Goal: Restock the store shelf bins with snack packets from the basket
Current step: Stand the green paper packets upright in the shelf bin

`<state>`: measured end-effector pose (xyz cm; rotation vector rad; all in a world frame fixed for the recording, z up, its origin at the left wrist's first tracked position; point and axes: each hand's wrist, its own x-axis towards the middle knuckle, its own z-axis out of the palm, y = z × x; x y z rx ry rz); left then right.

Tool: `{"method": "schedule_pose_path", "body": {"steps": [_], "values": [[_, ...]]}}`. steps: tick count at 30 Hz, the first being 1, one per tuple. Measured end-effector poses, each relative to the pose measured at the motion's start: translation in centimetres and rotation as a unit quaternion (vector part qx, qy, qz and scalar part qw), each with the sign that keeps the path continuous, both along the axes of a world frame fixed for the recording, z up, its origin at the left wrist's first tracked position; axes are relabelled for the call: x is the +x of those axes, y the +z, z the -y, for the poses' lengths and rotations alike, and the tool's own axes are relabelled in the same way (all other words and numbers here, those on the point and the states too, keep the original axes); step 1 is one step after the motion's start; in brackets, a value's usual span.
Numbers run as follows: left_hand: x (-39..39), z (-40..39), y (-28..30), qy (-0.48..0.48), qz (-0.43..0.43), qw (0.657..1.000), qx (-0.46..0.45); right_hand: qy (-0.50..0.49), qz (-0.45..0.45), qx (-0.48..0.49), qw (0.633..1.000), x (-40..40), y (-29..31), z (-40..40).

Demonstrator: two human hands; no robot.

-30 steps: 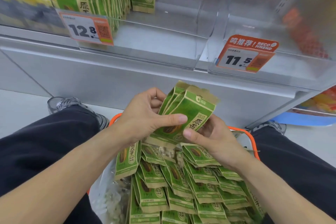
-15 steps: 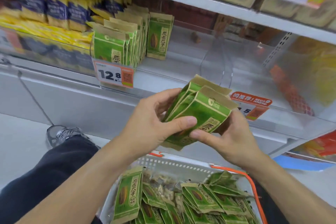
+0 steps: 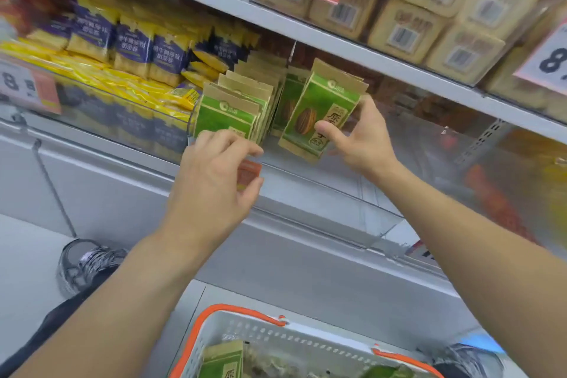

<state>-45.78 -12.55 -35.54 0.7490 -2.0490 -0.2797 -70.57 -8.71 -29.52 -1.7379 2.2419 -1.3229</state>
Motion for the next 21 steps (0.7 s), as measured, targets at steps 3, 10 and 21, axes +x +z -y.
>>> {"method": "schedule_pose_path", "body": {"steps": [3,10,21], "values": [[-0.1,0.7,-0.1,0.026,-0.01,1.0,0.013,-0.014,0.011,0.054,0.998,-1.6,-1.2,3.9],[-1.3,1.8,0.3,0.034,-0.002,0.999,0.011,-0.059,0.005,0.126,0.99,-2.1,-3.3,9.7],[-1.6,1.5,0.6,0.039,0.007,0.999,0.028,-0.117,0.073,0.11,0.984,-1.8,-4.3,10.2]]}}
